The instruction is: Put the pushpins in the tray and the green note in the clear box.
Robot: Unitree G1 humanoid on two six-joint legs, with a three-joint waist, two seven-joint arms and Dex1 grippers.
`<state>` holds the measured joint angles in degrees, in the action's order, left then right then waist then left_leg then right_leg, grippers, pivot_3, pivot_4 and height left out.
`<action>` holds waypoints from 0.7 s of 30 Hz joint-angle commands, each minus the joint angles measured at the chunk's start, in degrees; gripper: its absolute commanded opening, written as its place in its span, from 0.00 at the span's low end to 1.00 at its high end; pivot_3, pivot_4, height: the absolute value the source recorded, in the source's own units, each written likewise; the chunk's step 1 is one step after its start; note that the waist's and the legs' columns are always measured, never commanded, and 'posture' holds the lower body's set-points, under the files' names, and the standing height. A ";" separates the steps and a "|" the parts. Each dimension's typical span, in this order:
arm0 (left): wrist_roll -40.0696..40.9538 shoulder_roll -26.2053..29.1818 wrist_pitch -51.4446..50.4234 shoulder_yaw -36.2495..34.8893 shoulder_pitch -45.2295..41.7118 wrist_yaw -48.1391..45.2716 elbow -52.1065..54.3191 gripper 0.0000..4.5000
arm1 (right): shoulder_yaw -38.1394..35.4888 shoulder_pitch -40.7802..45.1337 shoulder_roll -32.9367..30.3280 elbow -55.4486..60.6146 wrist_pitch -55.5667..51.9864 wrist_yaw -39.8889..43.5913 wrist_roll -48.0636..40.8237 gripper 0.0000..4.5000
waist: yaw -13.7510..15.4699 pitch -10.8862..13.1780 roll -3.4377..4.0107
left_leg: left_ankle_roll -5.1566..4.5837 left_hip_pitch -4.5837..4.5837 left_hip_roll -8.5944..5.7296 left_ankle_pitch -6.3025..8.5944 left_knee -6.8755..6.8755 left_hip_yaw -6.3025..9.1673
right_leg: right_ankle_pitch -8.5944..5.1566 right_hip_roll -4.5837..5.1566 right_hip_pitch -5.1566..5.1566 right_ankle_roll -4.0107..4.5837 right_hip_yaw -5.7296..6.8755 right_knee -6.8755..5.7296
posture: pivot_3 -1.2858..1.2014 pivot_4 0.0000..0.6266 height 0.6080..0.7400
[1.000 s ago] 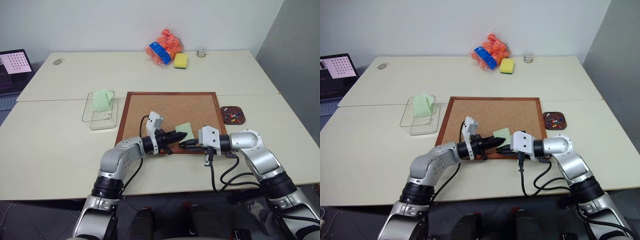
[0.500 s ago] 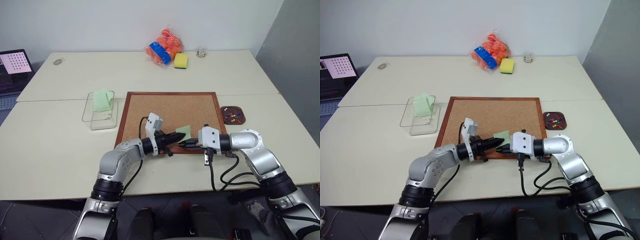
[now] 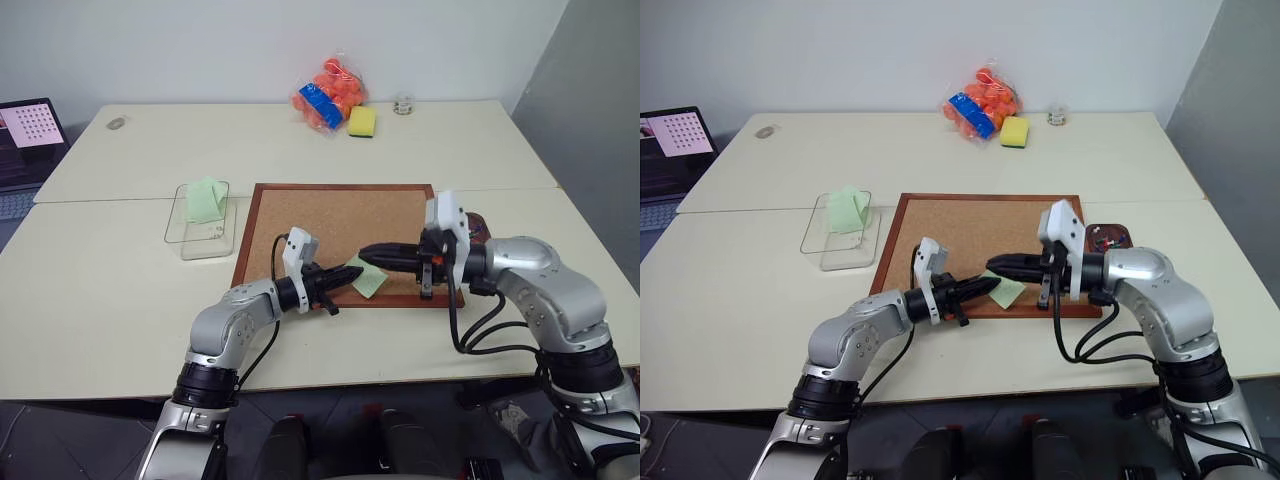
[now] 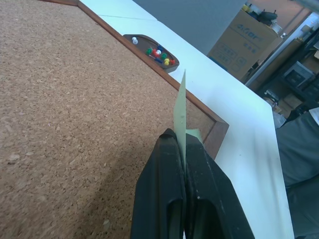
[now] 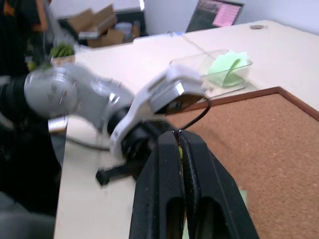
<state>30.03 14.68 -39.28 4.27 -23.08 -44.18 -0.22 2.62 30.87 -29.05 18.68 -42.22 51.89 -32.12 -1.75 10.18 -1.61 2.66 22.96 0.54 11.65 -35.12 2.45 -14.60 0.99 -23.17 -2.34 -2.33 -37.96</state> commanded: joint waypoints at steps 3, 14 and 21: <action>1.31 -1.39 1.38 -2.95 -1.33 2.53 1.42 0.00 | -7.26 2.77 2.05 -9.28 2.96 -13.36 4.76 0.00 | 0.07 0.00 0.00 | 0.00 0.01 -0.02 0.00 0.00 -0.03 | 0.00 0.00 0.00 0.00 -0.01 0.00 | 0.52 0.24 1.00; -0.27 -8.19 4.35 -0.07 -3.08 8.10 7.97 0.00 | -10.79 7.08 2.61 -34.13 15.49 -30.08 18.52 0.00 | 0.01 0.00 0.00 | 0.00 0.05 -0.07 0.00 0.01 -0.15 | 0.16 0.03 -0.04 0.26 -0.10 0.03 | 0.52 0.24 1.00; -11.87 -6.23 16.50 7.48 -4.99 7.87 4.92 0.00 | -10.93 11.09 3.96 -45.48 17.19 -29.62 18.87 0.00 | -0.25 0.00 0.01 | 0.00 -0.01 -0.03 0.00 0.01 -0.21 | 0.16 -0.04 -0.04 0.26 -0.17 0.01 | 0.52 0.24 1.00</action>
<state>22.83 7.45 -28.34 9.03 -27.10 -35.64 4.56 -7.05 39.38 -25.14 -24.44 -26.81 22.35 -13.28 -2.00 10.18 -1.60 2.66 22.95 0.50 11.65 -35.11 2.23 -14.44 0.94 -23.21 -2.09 -2.51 -37.95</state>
